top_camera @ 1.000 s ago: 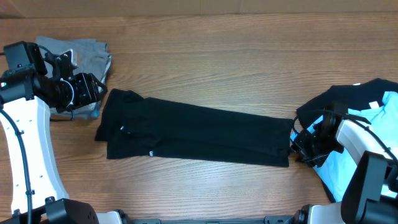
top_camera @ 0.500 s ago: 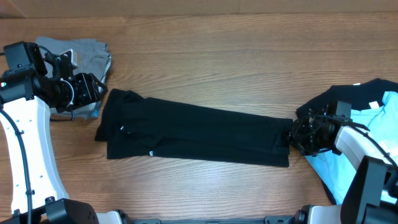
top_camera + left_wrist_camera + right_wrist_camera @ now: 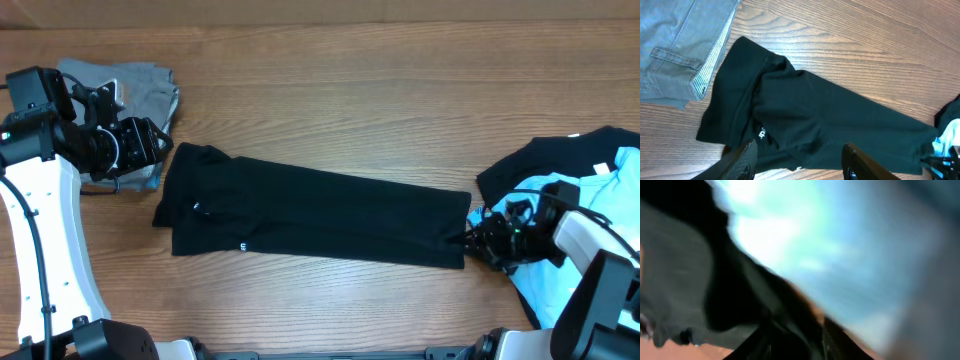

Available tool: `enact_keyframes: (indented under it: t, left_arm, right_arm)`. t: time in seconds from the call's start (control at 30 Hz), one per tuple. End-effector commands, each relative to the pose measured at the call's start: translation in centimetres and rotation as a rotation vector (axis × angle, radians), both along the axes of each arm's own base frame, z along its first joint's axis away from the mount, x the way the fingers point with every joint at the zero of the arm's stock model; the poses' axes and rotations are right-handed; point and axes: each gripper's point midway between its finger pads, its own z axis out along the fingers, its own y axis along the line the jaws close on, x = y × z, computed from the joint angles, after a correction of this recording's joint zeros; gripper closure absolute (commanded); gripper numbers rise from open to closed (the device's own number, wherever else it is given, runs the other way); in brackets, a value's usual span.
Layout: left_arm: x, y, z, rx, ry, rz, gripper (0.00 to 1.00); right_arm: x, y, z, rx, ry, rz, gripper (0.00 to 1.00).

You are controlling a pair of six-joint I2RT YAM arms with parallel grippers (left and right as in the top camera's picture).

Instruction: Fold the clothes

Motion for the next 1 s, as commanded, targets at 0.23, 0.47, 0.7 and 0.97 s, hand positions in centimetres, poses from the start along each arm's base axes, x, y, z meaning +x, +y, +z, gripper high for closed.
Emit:
enact_keyframes:
  t: [0.23,0.47,0.7,0.97]
  left_arm:
    - [0.0,0.0,0.3,0.008,-0.022,-0.018,0.41]
    - [0.0,0.0,0.3,0.008,-0.022,-0.018,0.4]
    - [0.0,0.0,0.3,0.008,-0.023,-0.018,0.4]
    - [0.0,0.0,0.3,0.007,-0.021,-0.018,0.4]
  right_arm:
    - [1.2,-0.4,0.6,-0.098,-0.11,0.102,0.2]
    - [1.9,1.3,-0.8,-0.016,-0.219,0.18,0.39]
    - [0.6,2.0,-2.8,0.032,-0.165,0.201,0.44]
    - [0.4,2.8,-3.2,0.063,-0.159,0.24,0.74]
